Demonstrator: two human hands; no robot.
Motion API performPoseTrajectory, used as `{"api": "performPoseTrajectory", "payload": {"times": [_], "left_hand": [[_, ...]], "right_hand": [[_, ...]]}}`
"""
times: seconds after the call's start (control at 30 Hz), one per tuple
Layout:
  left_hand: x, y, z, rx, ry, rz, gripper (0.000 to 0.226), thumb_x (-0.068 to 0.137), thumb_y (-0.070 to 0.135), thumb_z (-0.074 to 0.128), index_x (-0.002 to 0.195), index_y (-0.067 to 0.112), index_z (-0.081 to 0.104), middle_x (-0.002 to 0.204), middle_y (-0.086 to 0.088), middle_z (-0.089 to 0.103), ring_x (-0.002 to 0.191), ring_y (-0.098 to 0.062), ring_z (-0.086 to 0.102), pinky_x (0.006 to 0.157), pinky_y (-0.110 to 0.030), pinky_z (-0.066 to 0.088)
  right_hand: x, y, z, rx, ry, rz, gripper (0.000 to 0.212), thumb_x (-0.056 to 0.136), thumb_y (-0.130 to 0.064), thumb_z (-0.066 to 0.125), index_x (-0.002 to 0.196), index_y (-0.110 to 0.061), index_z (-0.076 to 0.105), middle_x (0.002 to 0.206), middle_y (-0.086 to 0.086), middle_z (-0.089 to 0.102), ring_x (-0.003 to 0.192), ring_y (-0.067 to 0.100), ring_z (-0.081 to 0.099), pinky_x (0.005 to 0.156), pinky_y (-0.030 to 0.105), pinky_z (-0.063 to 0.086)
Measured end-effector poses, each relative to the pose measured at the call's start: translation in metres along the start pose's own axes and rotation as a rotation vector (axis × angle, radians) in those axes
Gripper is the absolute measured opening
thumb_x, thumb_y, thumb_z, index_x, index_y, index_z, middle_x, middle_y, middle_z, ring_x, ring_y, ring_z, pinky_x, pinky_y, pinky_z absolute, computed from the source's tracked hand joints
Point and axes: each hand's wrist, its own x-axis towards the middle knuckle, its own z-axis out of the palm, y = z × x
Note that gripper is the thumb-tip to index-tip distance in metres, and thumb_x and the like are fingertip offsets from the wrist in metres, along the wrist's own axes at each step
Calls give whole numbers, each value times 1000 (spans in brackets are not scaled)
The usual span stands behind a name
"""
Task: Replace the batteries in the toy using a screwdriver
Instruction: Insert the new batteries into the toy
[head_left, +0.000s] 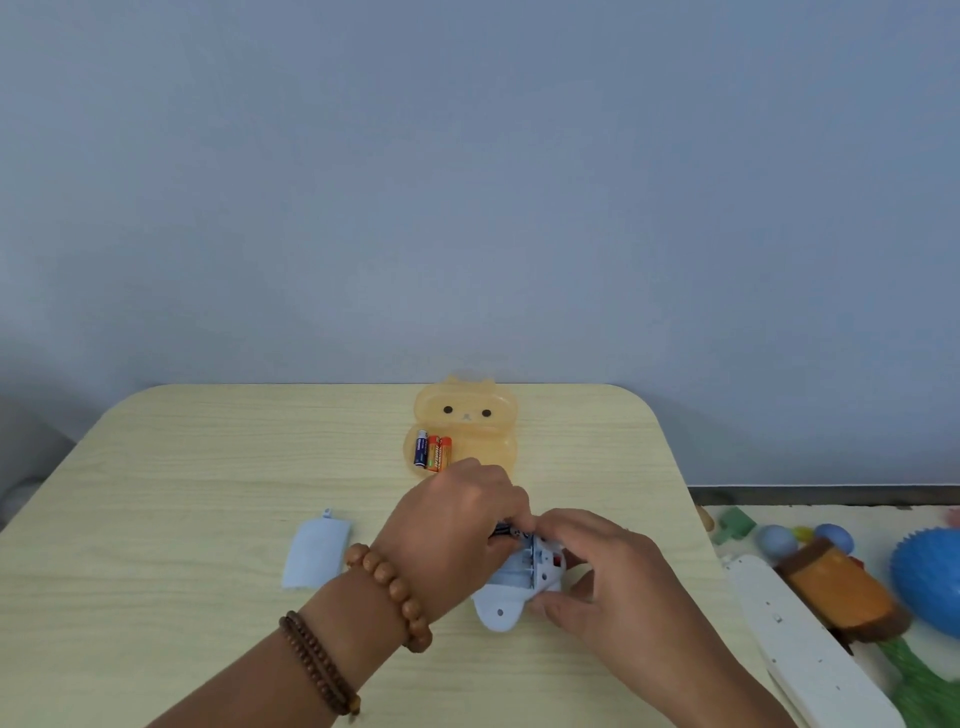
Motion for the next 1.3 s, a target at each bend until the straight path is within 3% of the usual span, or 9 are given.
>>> {"api": "performPoseTrajectory", "payload": {"times": [0.17, 0.33, 0.47, 0.6, 0.77, 0.97, 1.1, 1.2, 1.3], "left_hand": [[-2, 3, 4, -36, -2, -85, 17, 80, 25, 75, 93, 36, 75, 99, 17, 60, 93, -3, 51, 71, -29, 50], [1, 1, 6, -84, 14, -207, 12, 73, 29, 82, 80, 31, 72, 93, 15, 62, 89, -6, 55, 76, -35, 51], [-1, 1, 6, -110, 7, -251, 12, 72, 33, 83, 80, 32, 74, 95, 17, 60, 85, -4, 57, 76, -34, 52], [-4, 1, 2, -128, -31, -239, 29, 73, 43, 79, 97, 39, 63, 101, 19, 55, 91, -2, 55, 80, -31, 52], [-15, -3, -11, -205, -242, -228, 92, 64, 52, 83, 141, 40, 34, 129, 28, 44, 115, 7, 44, 97, -18, 42], [-11, -7, -2, -85, -195, -181, 79, 69, 40, 84, 138, 35, 46, 120, 14, 49, 105, -4, 49, 94, -24, 45], [-10, -11, -3, -100, -176, -194, 75, 69, 34, 85, 135, 35, 51, 118, 11, 53, 104, -4, 51, 92, -25, 47], [-11, -12, -4, -105, -177, -187, 74, 69, 32, 85, 135, 35, 51, 118, 12, 53, 104, -4, 51, 91, -24, 47], [-11, -13, -3, -94, -174, -176, 74, 69, 33, 85, 135, 34, 52, 118, 11, 53, 103, -7, 51, 90, -27, 48]], "right_hand": [[1, 0, -1, -4, 6, 6, 45, 76, -26, 82, 116, -37, 65, 109, -23, 64, 101, 3, 63, 82, 25, 53], [-1, -1, -1, 17, 14, 39, 48, 76, -24, 83, 119, -36, 65, 110, -26, 63, 102, 1, 61, 84, 27, 53], [-2, -2, -2, 95, 32, 115, 52, 73, -22, 88, 119, -35, 68, 110, -28, 65, 101, -6, 61, 77, 13, 48], [-2, -2, -2, 109, 84, 164, 49, 70, -19, 89, 111, -38, 68, 108, -24, 64, 100, -5, 61, 73, 16, 51], [1, 2, -5, 139, 94, 204, 53, 69, -11, 88, 111, -36, 67, 110, -22, 63, 103, -8, 60, 72, 17, 57], [10, -7, -18, 454, -26, 394, 47, 81, -28, 81, 122, -41, 62, 116, -21, 68, 96, 1, 71, 85, 27, 58], [26, -11, -15, 418, 17, 490, 23, 88, -28, 71, 111, -31, 75, 92, -2, 76, 67, 15, 72, 71, 36, 62], [32, -11, -12, 410, -1, 508, 16, 85, -29, 73, 100, -27, 79, 70, 9, 76, 62, 16, 70, 70, 42, 59], [35, -12, -12, 403, 11, 525, 10, 85, -22, 72, 85, -26, 81, 65, 9, 75, 56, 17, 67, 63, 38, 55]]}}
